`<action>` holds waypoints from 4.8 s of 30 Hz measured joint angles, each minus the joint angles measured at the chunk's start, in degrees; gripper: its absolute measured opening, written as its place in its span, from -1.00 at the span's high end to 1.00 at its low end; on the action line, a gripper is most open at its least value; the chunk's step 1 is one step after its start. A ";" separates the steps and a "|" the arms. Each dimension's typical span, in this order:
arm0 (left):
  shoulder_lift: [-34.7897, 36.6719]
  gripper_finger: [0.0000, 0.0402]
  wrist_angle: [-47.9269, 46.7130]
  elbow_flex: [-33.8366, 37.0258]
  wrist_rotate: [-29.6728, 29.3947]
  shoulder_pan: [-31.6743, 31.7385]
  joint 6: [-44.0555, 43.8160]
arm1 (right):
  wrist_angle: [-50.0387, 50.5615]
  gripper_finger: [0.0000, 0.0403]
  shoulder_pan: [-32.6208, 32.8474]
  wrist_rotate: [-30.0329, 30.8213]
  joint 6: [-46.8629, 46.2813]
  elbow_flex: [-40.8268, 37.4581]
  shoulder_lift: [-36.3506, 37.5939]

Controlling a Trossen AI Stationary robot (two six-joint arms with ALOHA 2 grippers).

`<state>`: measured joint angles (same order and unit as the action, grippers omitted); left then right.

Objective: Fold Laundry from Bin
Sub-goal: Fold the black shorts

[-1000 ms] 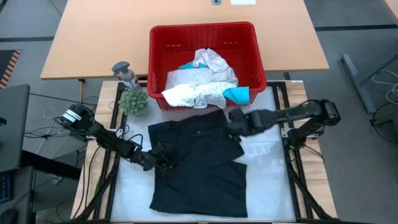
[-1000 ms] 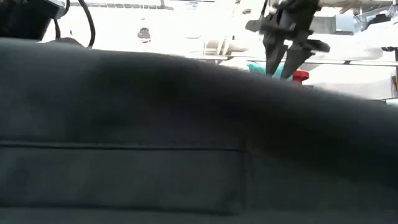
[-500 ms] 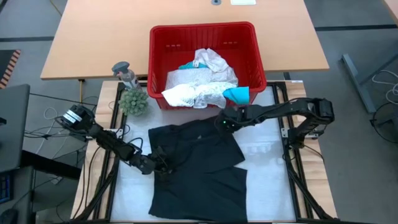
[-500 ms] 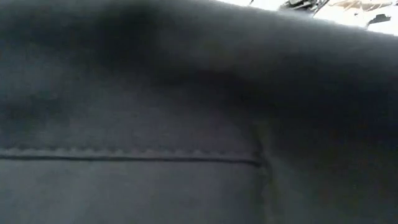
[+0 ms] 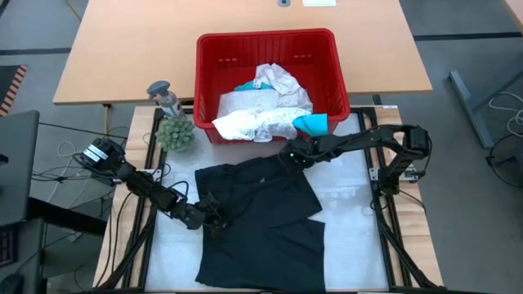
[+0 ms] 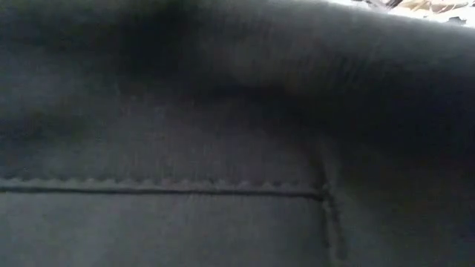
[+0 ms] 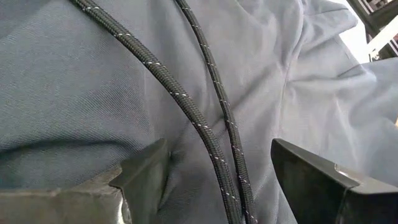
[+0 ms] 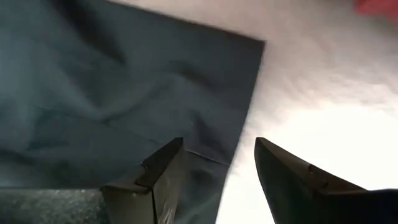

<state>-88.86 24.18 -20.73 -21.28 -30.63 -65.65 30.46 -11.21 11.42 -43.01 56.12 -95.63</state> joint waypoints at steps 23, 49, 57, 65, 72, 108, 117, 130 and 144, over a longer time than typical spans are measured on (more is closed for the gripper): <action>0.02 -0.37 -0.41 -0.07 -0.27 0.00 -0.22 | 1.01 0.81 1.21 -2.08 3.37 5.80 -2.61; 0.04 -0.37 -0.32 -0.04 -0.39 0.02 -0.92 | 21.36 0.03 -4.02 3.11 11.93 19.44 -2.27; 0.04 -0.37 -0.30 -0.02 -0.42 0.02 -0.89 | 31.14 -0.22 -2.08 1.21 11.68 20.52 5.81; 2.39 -0.37 3.65 -1.99 1.89 2.08 -0.98 | 21.78 -0.17 13.19 -0.53 1.03 10.46 16.22; 9.05 -0.37 4.19 -3.32 3.30 6.37 -1.09 | -7.22 -0.08 24.15 1.88 -9.50 -0.61 12.90; 8.86 -0.32 -23.12 -8.66 12.03 36.62 57.46 | -6.28 0.00 33.41 1.97 -15.66 -1.14 0.76; 8.37 0.22 -23.65 -8.70 10.27 37.51 56.18 | -5.96 0.00 33.39 1.95 -15.62 -1.14 0.76; 11.14 0.99 -36.12 -15.70 7.40 37.44 55.65 | -1.19 0.00 33.61 1.93 -18.77 -1.14 0.74; 20.54 1.00 -56.18 -18.82 -0.50 37.44 50.69 | 0.87 0.00 34.46 1.93 -21.52 -1.14 0.70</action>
<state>-68.32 -32.00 -39.55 -21.78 6.81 -14.95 31.33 23.24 13.34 -64.53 54.98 -94.94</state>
